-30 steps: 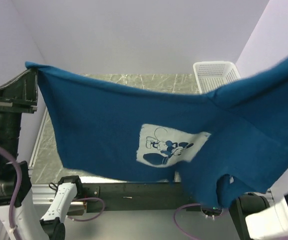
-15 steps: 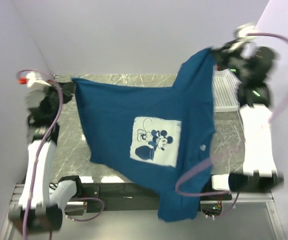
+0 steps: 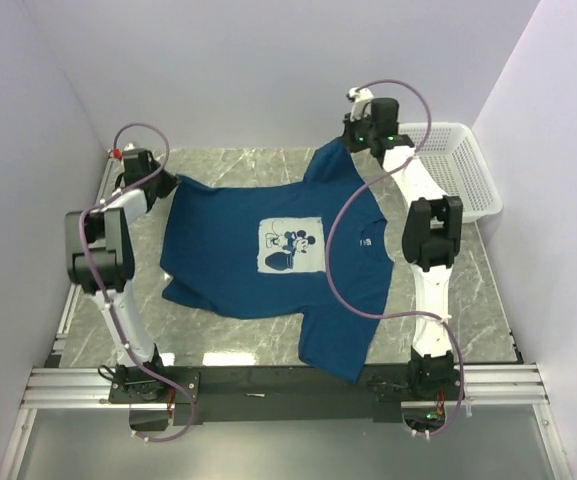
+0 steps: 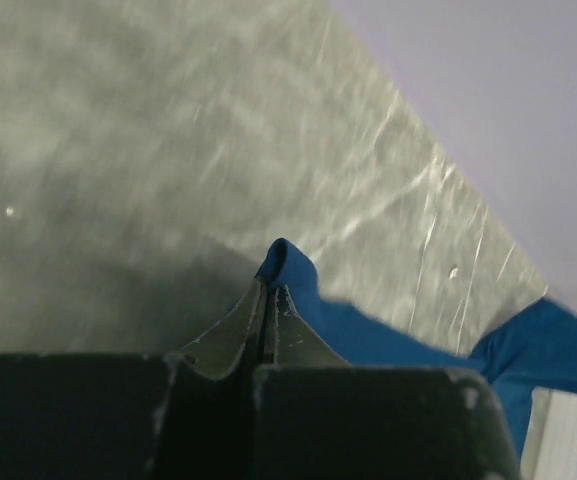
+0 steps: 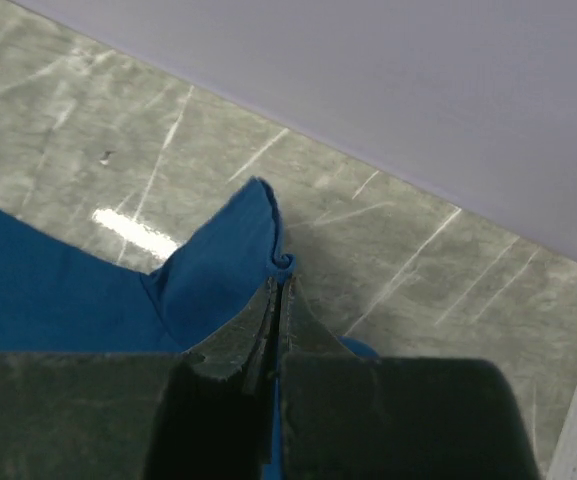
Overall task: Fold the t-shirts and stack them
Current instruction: Fold the tshirt
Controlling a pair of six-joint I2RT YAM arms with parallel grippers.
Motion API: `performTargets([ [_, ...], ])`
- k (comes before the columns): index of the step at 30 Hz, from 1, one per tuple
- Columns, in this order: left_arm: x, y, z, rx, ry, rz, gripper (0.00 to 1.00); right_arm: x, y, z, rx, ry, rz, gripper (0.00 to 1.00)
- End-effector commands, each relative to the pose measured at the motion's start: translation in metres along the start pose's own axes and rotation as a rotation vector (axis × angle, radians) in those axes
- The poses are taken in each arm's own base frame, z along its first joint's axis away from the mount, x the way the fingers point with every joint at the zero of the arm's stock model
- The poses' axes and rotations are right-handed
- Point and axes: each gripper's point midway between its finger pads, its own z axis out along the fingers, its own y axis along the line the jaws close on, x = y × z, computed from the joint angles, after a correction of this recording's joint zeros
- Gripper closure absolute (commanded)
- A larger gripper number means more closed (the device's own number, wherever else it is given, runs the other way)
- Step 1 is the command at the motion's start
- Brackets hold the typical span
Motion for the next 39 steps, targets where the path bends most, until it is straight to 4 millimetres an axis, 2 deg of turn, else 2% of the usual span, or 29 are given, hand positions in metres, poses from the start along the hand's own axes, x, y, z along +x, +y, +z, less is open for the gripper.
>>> performTargets([
  [1, -0.038, -0.03, 0.02, 0.047, -0.067, 0.045, 1.0, -0.075, -0.008, -0.015, 0.144, -0.159, -0.125, 1.0],
  [2, -0.04, -0.029, 0.025, 0.045, -0.068, 0.054, 1.0, -0.073, -0.011, -0.013, 0.175, -0.156, -0.119, 1.0],
  [3, -0.048, -0.038, 0.028, 0.063, -0.081, 0.063, 1.0, -0.073, -0.015, -0.013, 0.197, -0.156, -0.103, 1.0],
  [4, -0.045, -0.035, 0.036, 0.061, -0.07, 0.064, 1.0, -0.075, -0.02, -0.013, 0.224, -0.161, -0.093, 1.0],
  [5, -0.051, -0.045, 0.037, 0.091, -0.074, 0.079, 1.0, -0.075, -0.03, -0.016, 0.271, -0.162, -0.072, 1.0],
  [6, -0.049, -0.046, 0.04, 0.105, -0.067, 0.084, 1.0, -0.075, -0.035, -0.018, 0.288, -0.164, -0.064, 1.0],
  [11, -0.067, -0.073, 0.034, 0.197, -0.113, 0.124, 1.0, -0.092, -0.051, -0.04, 0.303, -0.199, -0.031, 1.0],
  [14, -0.066, -0.074, 0.037, 0.195, -0.093, 0.137, 1.0, -0.1, -0.05, -0.053, 0.257, -0.212, -0.017, 1.0],
  [17, -0.055, -0.063, 0.04, 0.183, -0.064, 0.14, 1.0, -0.098, -0.044, -0.06, 0.193, -0.203, -0.01, 1.0],
  [18, -0.055, -0.065, 0.037, 0.189, -0.064, 0.143, 1.0, -0.104, -0.035, -0.066, 0.146, -0.214, -0.014, 1.0],
  [19, -0.054, -0.064, 0.037, 0.19, -0.062, 0.151, 1.0, -0.096, -0.034, -0.067, 0.125, -0.199, -0.004, 1.0],
  [21, -0.052, -0.063, 0.032, 0.196, -0.064, 0.158, 1.0, -0.094, -0.026, -0.073, 0.084, -0.2, 0.007, 1.0],
  [22, -0.052, -0.061, 0.03, 0.195, -0.063, 0.16, 1.0, -0.09, -0.017, -0.079, 0.047, -0.193, 0.007, 1.0],
  [24, -0.052, -0.061, 0.027, 0.194, -0.063, 0.17, 1.0, -0.1, -0.007, -0.095, 0.018, -0.225, -0.003, 1.0],
  [25, -0.052, -0.06, 0.026, 0.194, -0.061, 0.17, 1.0, -0.088, -0.002, -0.096, -0.005, -0.205, 0.005, 1.0],
  [26, -0.052, -0.059, 0.026, 0.193, -0.058, 0.173, 1.0, -0.09, 0.005, -0.1, -0.031, -0.217, -0.001, 1.0],
  [27, -0.053, -0.058, 0.024, 0.192, -0.058, 0.174, 1.0, -0.1, 0.013, -0.114, -0.044, -0.241, -0.008, 1.0],
  [28, -0.054, -0.058, 0.023, 0.194, -0.058, 0.178, 1.0, -0.085, 0.016, -0.114, -0.055, -0.217, 0.007, 1.0],
  [30, -0.053, -0.058, 0.02, 0.194, -0.056, 0.177, 1.0, -0.092, 0.027, -0.128, -0.081, -0.245, -0.001, 1.0],
  [31, -0.054, -0.056, 0.019, 0.193, -0.056, 0.177, 1.0, -0.082, 0.029, -0.128, -0.086, -0.226, 0.009, 1.0],
  [33, -0.056, -0.054, 0.013, 0.191, -0.066, 0.174, 1.0, -0.083, 0.036, -0.138, -0.095, -0.237, 0.001, 1.0],
  [34, -0.057, -0.054, 0.011, 0.193, -0.068, 0.176, 1.0, -0.075, 0.038, -0.138, -0.101, -0.222, 0.005, 1.0],
  [39, -0.055, -0.044, 0.002, 0.187, -0.065, 0.166, 1.0, -0.059, 0.044, -0.146, -0.116, -0.194, 0.003, 1.0],
])
